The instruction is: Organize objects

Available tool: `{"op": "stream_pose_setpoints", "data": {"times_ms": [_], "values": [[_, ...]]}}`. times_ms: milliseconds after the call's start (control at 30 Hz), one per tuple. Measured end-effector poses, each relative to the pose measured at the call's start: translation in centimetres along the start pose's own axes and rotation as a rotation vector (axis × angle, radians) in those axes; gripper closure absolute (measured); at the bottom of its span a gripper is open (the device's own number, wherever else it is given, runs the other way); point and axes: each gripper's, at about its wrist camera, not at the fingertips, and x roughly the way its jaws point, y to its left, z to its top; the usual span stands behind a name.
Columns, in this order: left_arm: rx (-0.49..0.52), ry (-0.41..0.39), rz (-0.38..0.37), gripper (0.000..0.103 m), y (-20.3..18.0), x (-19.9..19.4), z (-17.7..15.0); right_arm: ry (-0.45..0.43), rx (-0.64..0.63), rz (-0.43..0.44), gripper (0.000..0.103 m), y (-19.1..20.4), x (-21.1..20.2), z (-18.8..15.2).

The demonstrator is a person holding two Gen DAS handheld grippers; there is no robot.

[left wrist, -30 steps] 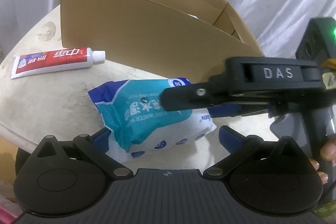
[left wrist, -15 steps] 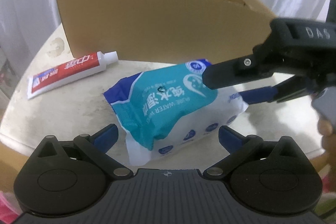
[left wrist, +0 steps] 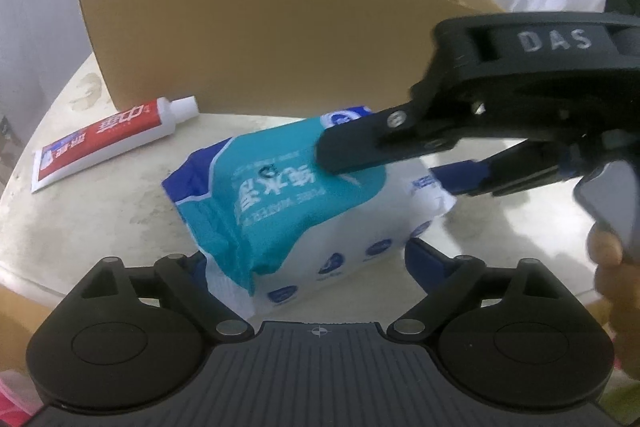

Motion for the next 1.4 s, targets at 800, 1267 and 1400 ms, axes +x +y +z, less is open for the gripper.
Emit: {"op": "stream_pose_setpoints", "data": {"times_ms": [800,1267,1400], "values": [[0.002,0.01,-0.029,0.011,-2.1,-0.6,-1.2,-0.005,-0.015,-0.027,0.025,-0.1,-1.5,-1.4],[0.066,0.005,0.046,0.009,-2.0,1.0,-1.5,-0.009,0.028,-0.02,0.023,-1.0,-1.6,-1.1],[0.069,0.005,0.04,0.006,-1.7,1.6,-1.2,0.0,0.035,-0.007,0.023,-1.1,-1.5,-1.2]]}}
